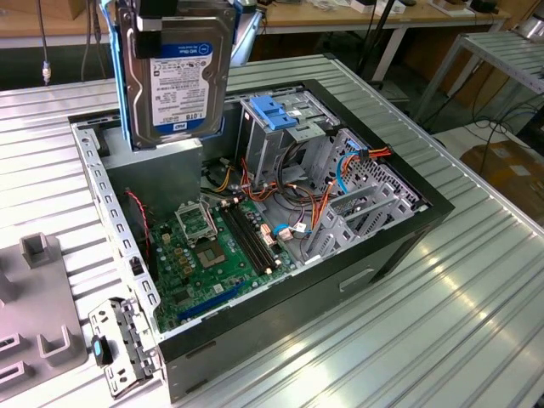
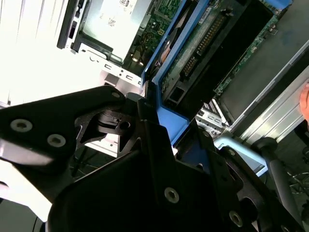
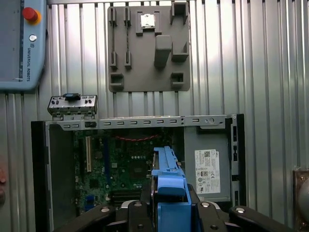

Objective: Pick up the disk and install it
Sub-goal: 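Insert the disk into the insertion slot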

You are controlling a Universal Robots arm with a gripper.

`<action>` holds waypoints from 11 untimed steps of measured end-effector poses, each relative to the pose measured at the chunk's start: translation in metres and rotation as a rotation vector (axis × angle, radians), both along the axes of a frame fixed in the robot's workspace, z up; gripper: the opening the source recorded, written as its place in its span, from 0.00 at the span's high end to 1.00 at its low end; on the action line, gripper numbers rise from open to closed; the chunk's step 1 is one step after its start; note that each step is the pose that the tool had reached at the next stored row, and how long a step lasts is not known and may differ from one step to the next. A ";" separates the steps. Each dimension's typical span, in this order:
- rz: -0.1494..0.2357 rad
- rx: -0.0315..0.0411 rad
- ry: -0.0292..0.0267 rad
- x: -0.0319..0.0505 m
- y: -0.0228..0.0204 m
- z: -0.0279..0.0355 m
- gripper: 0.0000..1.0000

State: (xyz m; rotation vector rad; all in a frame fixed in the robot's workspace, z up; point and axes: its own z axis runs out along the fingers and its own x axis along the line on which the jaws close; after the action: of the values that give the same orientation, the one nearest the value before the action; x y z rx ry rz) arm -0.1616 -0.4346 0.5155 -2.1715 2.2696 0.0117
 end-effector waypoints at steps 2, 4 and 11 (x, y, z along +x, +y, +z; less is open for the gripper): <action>0.000 0.0001 -0.0001 0.0001 -0.0009 -0.0001 0.63; 0.000 0.0000 0.0000 0.0002 -0.0021 0.0000 0.63; 0.000 -0.0002 -0.0001 0.0003 -0.0072 -0.0001 0.63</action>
State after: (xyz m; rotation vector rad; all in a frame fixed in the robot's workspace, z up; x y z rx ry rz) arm -0.1613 -0.4418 0.5154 -2.1716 2.2696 0.0114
